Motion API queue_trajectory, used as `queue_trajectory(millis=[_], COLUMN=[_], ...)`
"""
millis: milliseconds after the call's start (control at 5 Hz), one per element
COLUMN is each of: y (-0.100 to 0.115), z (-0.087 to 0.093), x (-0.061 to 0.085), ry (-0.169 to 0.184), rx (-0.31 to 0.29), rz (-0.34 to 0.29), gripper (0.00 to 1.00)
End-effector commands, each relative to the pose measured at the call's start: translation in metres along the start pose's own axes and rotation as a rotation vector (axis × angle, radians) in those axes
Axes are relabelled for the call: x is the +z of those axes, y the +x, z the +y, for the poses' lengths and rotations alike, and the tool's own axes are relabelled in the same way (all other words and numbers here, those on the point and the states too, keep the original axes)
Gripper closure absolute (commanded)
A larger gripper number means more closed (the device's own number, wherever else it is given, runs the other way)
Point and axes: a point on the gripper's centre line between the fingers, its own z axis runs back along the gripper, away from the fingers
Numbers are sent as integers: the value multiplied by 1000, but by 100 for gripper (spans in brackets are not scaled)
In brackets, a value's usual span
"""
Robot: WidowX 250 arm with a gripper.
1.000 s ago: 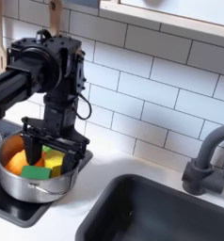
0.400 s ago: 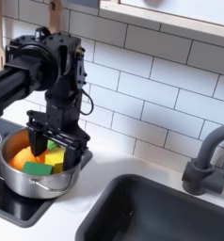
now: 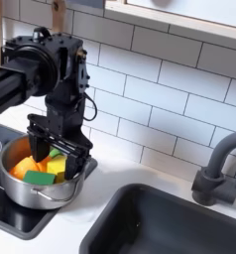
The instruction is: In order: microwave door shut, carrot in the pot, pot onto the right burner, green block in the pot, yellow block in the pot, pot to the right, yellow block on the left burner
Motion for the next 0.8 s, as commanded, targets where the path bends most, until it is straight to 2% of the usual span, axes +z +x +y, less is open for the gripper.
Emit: queue_trajectory(millis=[0,200,400,600], y=[9,14,19,17], z=[4,-10,-5,-1], x=[-3,-3,1,-2], ry=[6,-23,-28,-55], rx=[-76,-112,-121,-108], rz=[-52,-62,-98,-108], gripper=[0,0,0,0])
